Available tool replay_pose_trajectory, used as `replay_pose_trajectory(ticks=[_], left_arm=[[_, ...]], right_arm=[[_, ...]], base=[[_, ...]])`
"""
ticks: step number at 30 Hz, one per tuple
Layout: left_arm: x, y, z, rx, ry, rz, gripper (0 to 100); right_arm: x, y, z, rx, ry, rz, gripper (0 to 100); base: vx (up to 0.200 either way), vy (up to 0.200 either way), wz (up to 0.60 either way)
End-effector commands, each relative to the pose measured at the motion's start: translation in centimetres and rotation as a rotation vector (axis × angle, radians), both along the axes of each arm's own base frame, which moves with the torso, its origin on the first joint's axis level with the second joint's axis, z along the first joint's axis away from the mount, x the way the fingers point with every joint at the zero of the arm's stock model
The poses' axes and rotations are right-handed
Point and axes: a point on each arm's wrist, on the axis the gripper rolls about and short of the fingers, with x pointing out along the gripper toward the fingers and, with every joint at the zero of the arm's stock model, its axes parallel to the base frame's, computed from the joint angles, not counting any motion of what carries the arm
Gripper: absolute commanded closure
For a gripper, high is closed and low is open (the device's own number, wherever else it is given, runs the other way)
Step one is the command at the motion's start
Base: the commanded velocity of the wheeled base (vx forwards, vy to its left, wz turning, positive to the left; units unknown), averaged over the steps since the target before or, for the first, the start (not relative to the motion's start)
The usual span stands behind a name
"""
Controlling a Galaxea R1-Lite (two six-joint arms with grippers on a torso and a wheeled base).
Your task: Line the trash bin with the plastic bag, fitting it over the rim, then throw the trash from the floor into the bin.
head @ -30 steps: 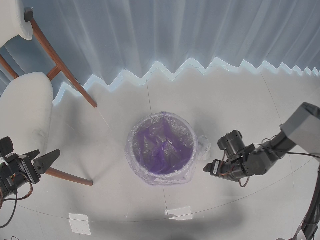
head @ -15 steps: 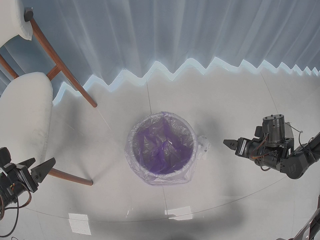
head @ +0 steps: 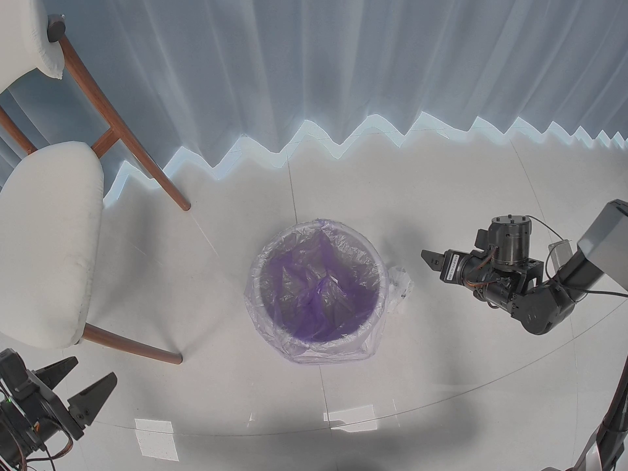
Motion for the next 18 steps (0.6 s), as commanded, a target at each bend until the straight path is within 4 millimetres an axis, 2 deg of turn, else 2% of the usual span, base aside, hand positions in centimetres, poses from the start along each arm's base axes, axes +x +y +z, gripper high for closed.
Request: replay_pose_trajectory(ticks=[1,3,4,9,11,18], left_arm=[[-2.9,0.0,-2.4,0.065,-0.101,-0.064,0],[-3.0,0.0,-2.6,0.068,-0.106,-0.064,0],[-4.4,0.1,-3.2,0.077,-0.133,-0.075,0],[-7.1,0.4,-5.4,0.125,-0.177,-0.08,0],[-7.7,0.5,-5.2,0.134,-0.204,-0.065,0],[-7.6,0.8,-5.3,0.193,-0.195,0.079,0]], right_arm=[[4.4,-0.7,-4.2,-0.053,0.044,-0.013,0],[4.6,-0.7,-4.4,-0.056,0.046,-0.013,0],[6.6,-1.3,-5.6,-0.085,0.052,-0.017,0],[9.9,-2.6,-7.5,-0.086,0.096,-0.041,0],[10.8,-2.7,-7.9,-0.084,0.108,-0.038,0],[12.9,-2.6,-10.1,-0.085,0.192,-0.027,0]], base=[[0.0,0.0,0.0],[0.0,0.0,0.0],[0.0,0.0,0.0],[0.0,0.0,0.0],[0.0,0.0,0.0],[0.0,0.0,0.0]])
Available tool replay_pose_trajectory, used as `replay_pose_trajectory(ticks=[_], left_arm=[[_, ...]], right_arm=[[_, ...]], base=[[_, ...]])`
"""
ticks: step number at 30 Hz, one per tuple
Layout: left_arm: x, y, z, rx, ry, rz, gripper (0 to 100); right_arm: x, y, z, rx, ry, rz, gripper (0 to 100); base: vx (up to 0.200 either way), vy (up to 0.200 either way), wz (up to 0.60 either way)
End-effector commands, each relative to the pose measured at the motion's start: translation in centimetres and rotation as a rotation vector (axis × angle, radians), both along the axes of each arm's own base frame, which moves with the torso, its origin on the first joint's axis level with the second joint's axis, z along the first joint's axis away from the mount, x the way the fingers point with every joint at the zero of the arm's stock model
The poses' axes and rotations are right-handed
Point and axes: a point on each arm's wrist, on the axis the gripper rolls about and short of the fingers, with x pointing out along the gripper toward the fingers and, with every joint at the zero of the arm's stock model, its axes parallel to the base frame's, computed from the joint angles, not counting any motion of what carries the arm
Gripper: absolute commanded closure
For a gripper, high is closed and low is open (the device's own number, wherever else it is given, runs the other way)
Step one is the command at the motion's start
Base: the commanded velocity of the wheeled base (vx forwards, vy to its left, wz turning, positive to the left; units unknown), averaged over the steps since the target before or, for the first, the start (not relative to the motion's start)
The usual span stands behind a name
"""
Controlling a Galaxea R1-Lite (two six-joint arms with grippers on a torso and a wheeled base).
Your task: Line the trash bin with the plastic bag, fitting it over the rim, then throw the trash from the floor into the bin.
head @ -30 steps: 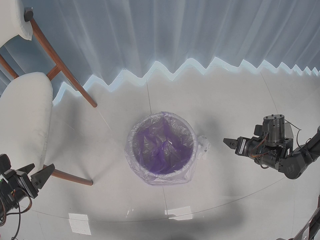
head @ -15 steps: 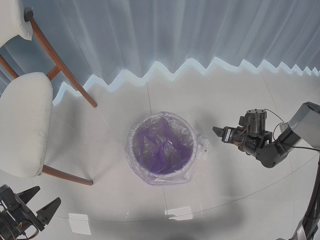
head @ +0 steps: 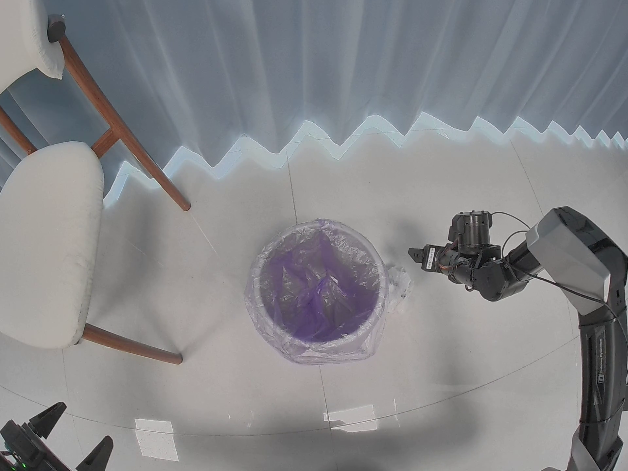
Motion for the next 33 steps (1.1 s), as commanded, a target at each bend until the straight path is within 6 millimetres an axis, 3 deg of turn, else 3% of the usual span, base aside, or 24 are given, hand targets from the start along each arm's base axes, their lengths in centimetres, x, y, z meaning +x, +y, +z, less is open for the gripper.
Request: replay_pose_trajectory(ticks=[1,4,11,19,27,28,33], left_arm=[[-0.9,0.3,-0.4,0.037,-0.075,0.073,0],[-0.8,0.3,-0.4,0.064,-0.087,0.092,0],[-0.7,0.5,-0.7,0.069,-0.086,0.182,0],[-0.7,0.5,-0.6,0.068,-0.085,0.177,0],[-0.7,0.5,-0.7,0.067,-0.084,0.177,0],[-0.7,0.5,-0.7,0.067,-0.084,0.177,0],[-0.7,0.5,-0.6,0.067,-0.084,0.177,0]], right_arm=[[2.1,-0.6,-4.9,-0.008,0.105,-0.005,0],[2.3,-0.3,-6.0,-0.004,0.15,0.011,0],[2.5,0.5,-6.6,0.014,0.15,0.063,0],[3.3,1.6,-5.7,0.026,0.11,0.1,0],[3.2,3.1,-7.9,0.014,0.145,0.124,0],[3.2,3.1,-8.1,0.012,0.143,0.124,100],[3.4,3.0,-8.4,0.002,0.142,0.1,100]], base=[[0.0,0.0,0.0],[0.0,0.0,0.0],[0.0,0.0,0.0],[0.0,0.0,0.0],[0.0,0.0,0.0],[0.0,0.0,0.0],[0.0,0.0,0.0]])
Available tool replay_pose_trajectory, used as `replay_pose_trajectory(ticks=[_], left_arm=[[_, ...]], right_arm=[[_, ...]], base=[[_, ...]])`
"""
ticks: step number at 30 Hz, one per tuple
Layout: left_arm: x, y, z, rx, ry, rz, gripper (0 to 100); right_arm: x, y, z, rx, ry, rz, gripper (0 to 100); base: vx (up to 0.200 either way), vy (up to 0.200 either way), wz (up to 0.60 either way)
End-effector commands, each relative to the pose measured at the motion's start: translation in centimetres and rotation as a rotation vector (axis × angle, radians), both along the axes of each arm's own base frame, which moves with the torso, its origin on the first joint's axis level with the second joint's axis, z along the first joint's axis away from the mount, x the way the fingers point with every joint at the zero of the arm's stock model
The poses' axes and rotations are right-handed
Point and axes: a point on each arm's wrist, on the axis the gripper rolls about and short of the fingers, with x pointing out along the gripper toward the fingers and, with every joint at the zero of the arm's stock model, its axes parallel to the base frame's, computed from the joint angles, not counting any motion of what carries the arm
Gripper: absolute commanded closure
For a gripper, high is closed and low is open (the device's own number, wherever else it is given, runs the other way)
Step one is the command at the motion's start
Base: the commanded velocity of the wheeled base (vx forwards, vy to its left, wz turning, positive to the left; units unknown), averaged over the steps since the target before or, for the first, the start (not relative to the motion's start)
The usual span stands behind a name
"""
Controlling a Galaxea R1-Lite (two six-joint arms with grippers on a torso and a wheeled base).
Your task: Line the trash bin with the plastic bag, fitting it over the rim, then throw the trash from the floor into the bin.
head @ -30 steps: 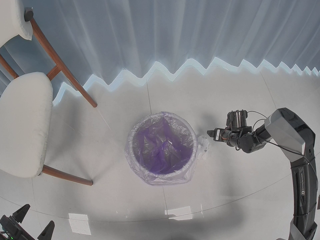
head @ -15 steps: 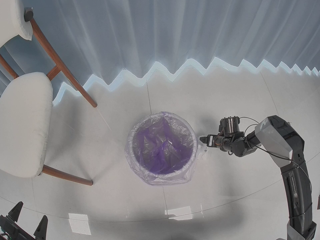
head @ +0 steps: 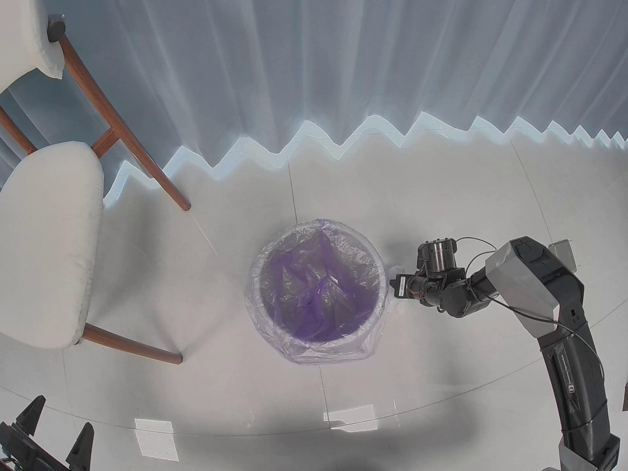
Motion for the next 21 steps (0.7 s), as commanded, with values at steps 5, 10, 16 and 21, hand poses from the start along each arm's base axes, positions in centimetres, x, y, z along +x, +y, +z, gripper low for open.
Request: replay_pose_trajectory(ticks=[5,10,16,21], left_arm=[[0.0,0.0,-0.1,0.0,0.009,0.0,0],[0.1,0.0,-0.1,-0.006,0.01,0.0,0],[0.1,0.0,-0.1,-0.006,0.01,0.0,0],[0.1,0.0,-0.1,-0.007,0.012,0.0,0]], right_arm=[[0.0,-0.8,0.7,0.004,-0.008,-0.028,100],[-2.8,-3.1,4.0,0.017,-0.038,-0.102,100],[-7.9,-5.3,8.5,0.057,-0.141,-0.149,100],[-15.0,-5.7,13.8,0.093,-0.23,-0.099,100]], base=[[0.0,0.0,0.0],[0.0,0.0,0.0],[0.0,0.0,0.0],[0.0,0.0,0.0]])
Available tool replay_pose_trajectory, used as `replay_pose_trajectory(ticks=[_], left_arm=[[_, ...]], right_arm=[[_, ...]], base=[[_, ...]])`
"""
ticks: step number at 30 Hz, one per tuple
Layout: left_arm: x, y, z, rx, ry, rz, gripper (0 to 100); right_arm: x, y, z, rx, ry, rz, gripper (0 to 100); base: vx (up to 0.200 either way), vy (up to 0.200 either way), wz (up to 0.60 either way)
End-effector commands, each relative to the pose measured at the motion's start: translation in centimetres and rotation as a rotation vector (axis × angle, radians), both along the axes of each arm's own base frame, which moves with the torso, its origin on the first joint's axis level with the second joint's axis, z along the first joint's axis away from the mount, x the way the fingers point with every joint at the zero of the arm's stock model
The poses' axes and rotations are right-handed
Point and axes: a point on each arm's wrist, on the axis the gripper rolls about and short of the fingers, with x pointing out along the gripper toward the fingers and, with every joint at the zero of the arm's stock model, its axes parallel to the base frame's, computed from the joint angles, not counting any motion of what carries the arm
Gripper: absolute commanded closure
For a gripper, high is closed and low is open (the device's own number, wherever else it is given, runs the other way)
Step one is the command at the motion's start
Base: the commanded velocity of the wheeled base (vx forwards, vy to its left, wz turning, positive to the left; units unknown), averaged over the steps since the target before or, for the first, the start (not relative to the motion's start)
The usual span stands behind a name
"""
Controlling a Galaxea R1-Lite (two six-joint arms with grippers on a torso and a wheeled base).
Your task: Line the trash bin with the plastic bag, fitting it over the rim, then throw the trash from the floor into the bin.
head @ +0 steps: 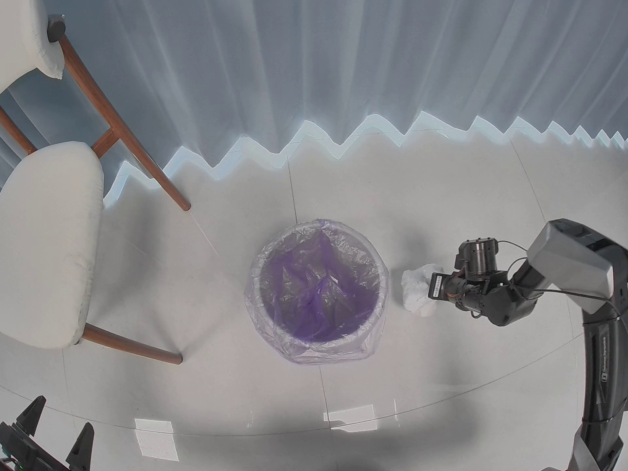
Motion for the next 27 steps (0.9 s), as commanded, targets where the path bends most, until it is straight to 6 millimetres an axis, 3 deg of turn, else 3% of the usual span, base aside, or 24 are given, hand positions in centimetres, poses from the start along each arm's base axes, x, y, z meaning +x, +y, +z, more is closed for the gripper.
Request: replay_pose_trajectory(ticks=[1,6,10,13,14,15,20,27], left_arm=[[0.0,0.0,-0.1,-0.004,0.008,-0.001,0],[0.0,0.0,-0.1,-0.015,0.009,-0.005,0],[0.0,0.0,-0.1,-0.015,0.009,-0.005,0],[0.1,0.0,-0.1,-0.015,0.009,0.005,0],[0.1,0.0,-0.1,-0.017,0.009,0.005,0],[0.1,0.0,-0.1,-0.021,0.009,0.027,0],[0.0,-0.2,-0.1,-0.026,-0.003,0.144,0],[-0.3,-0.2,-0.2,-0.014,-0.039,0.119,0]], right_arm=[[-9.7,-1.6,10.7,0.043,-0.221,0.005,100],[-14.1,-0.8,13.4,0.047,-0.334,0.04,100],[-15.8,-0.3,15.6,0.048,-0.432,0.068,100],[-17.0,1.6,17.3,0.063,-0.496,0.144,100],[-17.1,1.8,17.3,0.064,-0.495,0.15,100],[-17.8,3.5,17.3,0.08,-0.494,0.218,100],[-18.9,7.8,17.4,0.088,-0.527,0.396,100],[-17.7,11.8,16.8,0.04,-0.556,0.549,100]], base=[[0.0,0.0,0.0],[0.0,0.0,0.0],[0.0,0.0,0.0],[0.0,0.0,0.0],[0.0,0.0,0.0],[0.0,0.0,0.0],[0.0,0.0,0.0],[0.0,0.0,0.0]])
